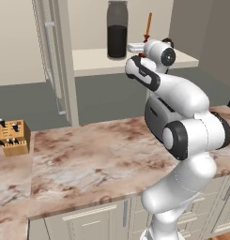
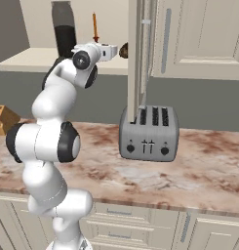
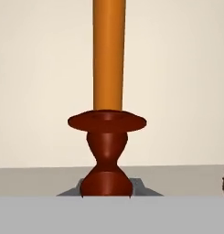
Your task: Pick the candle and jar from the dining table and place them in the open cabinet. Close the cabinet after placing the objects.
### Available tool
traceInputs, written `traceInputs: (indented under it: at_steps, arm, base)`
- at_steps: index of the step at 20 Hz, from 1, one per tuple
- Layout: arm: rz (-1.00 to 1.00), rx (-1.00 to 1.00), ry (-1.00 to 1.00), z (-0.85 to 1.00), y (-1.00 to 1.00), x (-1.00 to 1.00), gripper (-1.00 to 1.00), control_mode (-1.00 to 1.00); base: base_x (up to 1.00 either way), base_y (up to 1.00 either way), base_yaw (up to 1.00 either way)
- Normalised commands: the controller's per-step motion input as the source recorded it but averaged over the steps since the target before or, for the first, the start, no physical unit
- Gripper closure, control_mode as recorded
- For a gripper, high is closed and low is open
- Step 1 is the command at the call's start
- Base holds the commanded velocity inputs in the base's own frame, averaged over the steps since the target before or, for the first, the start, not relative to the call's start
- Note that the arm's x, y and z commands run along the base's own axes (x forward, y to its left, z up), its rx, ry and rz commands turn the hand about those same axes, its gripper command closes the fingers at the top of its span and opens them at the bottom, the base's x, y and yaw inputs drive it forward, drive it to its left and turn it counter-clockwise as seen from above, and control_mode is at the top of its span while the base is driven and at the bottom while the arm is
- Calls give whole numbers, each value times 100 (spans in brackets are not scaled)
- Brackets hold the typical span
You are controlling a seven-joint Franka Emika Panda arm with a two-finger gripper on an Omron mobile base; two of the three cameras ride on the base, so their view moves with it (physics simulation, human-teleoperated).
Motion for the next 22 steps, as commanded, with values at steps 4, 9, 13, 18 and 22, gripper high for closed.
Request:
traceInputs:
  at_steps: [4,9,13,18,22]
  arm:
    - [0,0,0,-4,0,12,-100,-100]
    - [0,2,0,0,0,0,-100,-100]
    - [0,2,0,0,0,-1,-100,-100]
    - [0,1,0,0,-2,-20,-100,-100]
    - [0,1,0,0,-15,-43,-100,-100]
  base:
    - [0,0,0]
    - [0,0,0]
    - [0,0,0]
    - [0,0,0]
    - [0,0,0]
